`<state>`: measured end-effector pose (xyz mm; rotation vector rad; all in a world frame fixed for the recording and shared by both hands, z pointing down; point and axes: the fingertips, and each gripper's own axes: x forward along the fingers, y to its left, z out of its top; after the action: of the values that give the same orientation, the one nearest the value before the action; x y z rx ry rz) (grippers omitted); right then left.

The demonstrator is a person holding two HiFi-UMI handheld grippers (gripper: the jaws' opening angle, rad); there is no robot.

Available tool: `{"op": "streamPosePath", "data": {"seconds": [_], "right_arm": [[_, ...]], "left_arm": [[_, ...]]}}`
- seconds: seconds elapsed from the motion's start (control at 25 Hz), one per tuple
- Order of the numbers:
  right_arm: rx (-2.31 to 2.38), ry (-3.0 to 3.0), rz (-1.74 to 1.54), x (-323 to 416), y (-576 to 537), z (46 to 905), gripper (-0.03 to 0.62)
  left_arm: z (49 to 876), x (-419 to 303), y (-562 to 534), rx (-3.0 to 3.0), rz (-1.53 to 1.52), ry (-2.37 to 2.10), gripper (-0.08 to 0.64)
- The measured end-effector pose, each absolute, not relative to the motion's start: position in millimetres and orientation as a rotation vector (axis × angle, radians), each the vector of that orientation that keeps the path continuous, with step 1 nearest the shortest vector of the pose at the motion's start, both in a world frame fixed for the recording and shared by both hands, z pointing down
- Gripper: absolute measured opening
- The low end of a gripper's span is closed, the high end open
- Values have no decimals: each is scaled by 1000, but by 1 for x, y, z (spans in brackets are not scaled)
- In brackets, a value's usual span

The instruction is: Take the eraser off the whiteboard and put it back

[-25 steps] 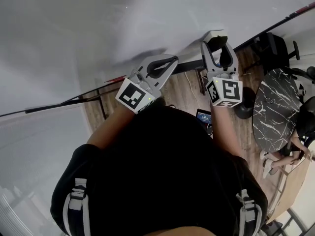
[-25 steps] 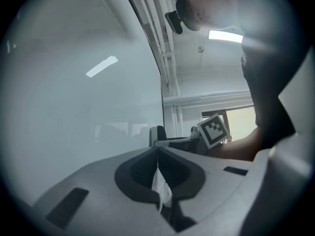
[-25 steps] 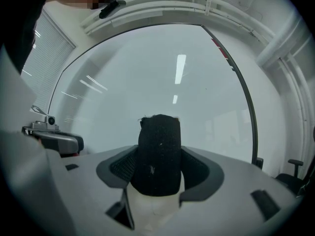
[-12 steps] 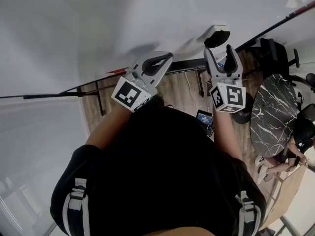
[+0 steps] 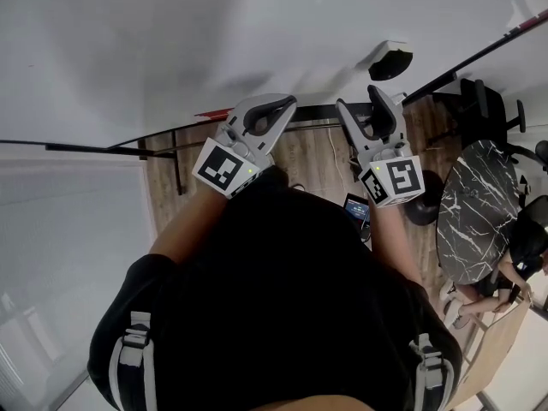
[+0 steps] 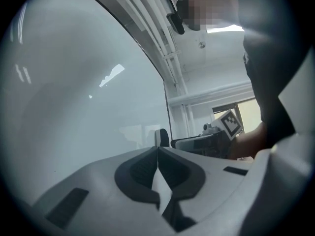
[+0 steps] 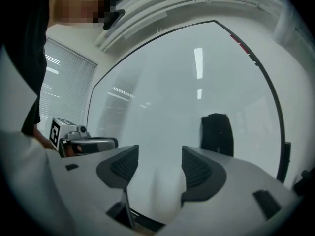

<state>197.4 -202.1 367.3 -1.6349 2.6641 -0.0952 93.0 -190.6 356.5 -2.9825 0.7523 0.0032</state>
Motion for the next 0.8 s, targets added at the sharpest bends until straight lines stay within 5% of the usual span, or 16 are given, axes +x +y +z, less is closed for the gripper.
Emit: {"op": "streamPosePath", "data": {"seconds": [0.44, 0.64, 0.8], "right_arm": [[-1338, 2794, -49, 144, -181, 371, 126], [-1299, 2836, -42, 128, -172, 378, 12], [-1285, 2864, -78, 120, -168, 390, 3]], "left_arm": [[378, 62, -179, -2982, -68, 858, 6], [390, 52, -174, -2995, -136, 891, 6], [387, 53, -170, -2994, -101, 886, 6]]}}
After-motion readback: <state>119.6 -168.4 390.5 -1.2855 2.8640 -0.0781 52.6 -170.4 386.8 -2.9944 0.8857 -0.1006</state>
